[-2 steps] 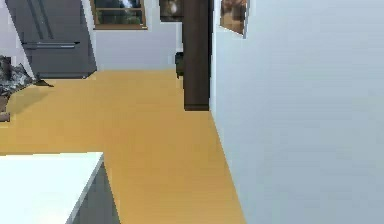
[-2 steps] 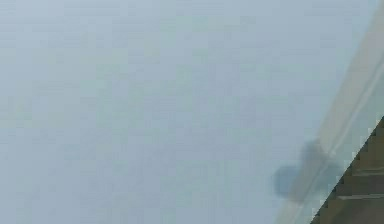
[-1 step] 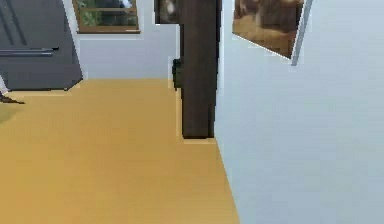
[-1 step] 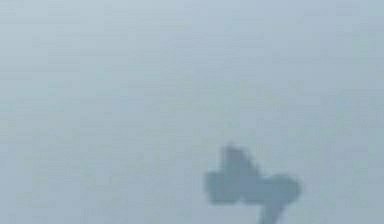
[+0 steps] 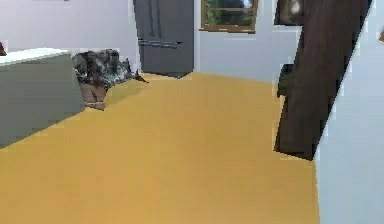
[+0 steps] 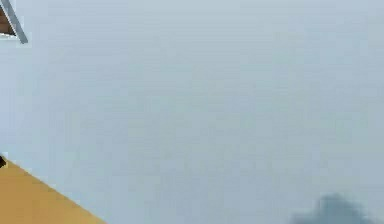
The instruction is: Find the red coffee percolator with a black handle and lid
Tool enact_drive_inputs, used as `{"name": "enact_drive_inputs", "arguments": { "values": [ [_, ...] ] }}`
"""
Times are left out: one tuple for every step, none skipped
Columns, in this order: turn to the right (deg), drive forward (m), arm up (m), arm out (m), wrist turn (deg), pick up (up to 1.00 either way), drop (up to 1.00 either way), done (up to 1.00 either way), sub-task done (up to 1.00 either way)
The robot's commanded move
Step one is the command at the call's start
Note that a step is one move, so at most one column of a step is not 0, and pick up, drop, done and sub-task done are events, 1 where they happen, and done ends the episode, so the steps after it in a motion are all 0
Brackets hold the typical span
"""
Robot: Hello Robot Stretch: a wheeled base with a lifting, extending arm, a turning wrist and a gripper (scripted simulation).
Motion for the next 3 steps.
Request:
{"name": "enact_drive_inputs", "arguments": {
  "values": [
    [0.0,0.35,0.00,0.00,0.0,0.00,0.00,0.00,0.00],
    [-45.0,0.00,0.00,0.00,0.0,0.00,0.00,0.00,0.00],
    [-6.0,0.00,0.00,0.00,0.0,0.00,0.00,0.00,0.00]
  ]
}}
